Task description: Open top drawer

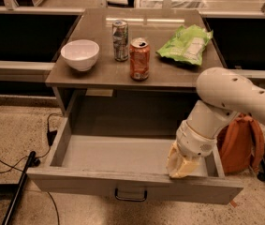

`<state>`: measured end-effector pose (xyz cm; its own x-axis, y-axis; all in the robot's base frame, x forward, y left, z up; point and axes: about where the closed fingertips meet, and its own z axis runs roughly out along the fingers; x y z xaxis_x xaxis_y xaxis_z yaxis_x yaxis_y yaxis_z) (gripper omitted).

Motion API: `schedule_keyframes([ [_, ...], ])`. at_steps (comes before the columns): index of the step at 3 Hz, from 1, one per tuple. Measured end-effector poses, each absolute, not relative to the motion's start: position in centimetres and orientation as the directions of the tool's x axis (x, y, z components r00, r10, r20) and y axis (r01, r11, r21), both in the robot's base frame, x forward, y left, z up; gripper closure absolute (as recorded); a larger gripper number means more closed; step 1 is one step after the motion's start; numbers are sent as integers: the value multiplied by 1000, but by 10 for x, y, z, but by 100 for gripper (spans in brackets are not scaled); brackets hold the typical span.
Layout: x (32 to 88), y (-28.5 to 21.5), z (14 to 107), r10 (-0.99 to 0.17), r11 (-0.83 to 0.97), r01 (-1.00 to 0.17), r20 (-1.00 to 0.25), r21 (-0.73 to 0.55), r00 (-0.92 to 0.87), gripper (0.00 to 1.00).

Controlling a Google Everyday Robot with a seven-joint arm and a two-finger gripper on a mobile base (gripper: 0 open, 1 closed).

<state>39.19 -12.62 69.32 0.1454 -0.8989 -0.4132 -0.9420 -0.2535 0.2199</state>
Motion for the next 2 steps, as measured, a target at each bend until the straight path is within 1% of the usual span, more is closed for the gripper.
schedule_keyframes([
  [1, 398, -125, 726, -883, -240, -964, -439, 119, 166, 100],
  [2, 425, -131, 773, -849, -163, -981, -492, -104, 193, 82],
])
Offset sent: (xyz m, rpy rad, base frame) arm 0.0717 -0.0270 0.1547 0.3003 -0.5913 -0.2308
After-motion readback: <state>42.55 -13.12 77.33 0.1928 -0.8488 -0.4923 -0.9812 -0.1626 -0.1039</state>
